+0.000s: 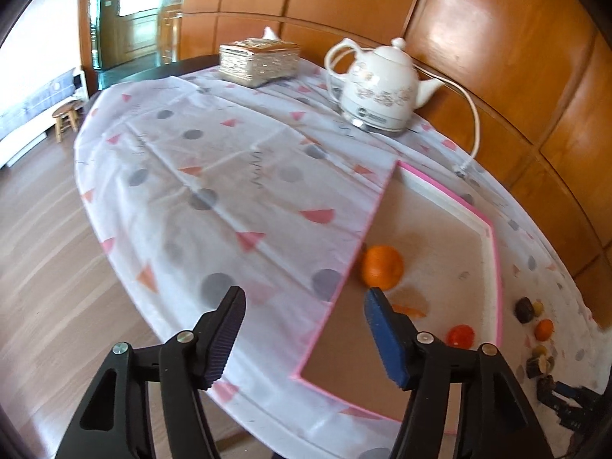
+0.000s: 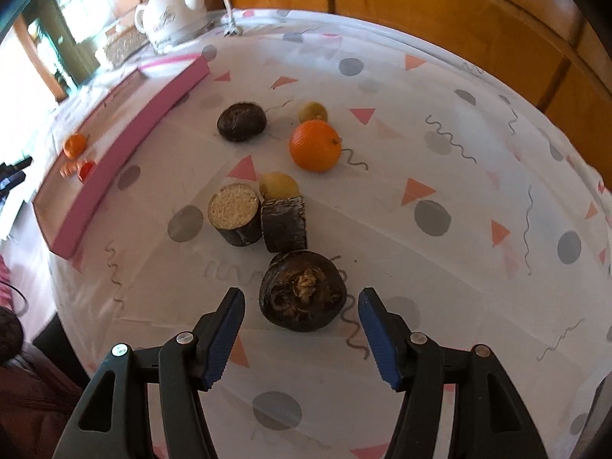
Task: Organize fruits
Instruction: 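Lower the right tool onto the dark round tuber and grasp it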
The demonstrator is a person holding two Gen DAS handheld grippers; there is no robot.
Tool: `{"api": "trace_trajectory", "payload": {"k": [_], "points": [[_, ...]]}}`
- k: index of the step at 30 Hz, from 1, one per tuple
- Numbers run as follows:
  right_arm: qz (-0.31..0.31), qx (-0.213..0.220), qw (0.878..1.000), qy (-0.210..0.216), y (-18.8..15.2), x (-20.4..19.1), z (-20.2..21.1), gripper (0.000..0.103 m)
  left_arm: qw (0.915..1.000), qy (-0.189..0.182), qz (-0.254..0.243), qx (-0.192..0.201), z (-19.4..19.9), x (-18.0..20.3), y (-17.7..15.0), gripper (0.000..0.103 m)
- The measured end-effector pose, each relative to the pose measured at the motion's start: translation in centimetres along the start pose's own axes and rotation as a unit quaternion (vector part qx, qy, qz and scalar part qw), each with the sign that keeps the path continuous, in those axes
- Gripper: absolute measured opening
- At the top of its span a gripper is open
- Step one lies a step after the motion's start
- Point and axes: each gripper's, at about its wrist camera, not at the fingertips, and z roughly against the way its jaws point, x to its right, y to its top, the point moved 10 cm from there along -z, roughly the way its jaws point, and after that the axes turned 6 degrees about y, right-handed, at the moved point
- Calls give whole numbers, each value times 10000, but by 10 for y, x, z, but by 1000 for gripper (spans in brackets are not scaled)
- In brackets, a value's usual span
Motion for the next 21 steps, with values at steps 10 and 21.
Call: {"api": "trace_trajectory", "payload": {"k": [10, 21], "points": [[286, -102, 9993, -218, 5, -8, -20, 52, 9998, 94, -119, 110, 4, -5, -5, 69], [283, -136, 9994, -158, 0, -12, -19, 51, 9999, 106, 1, 92, 4, -11, -8, 70]]}}
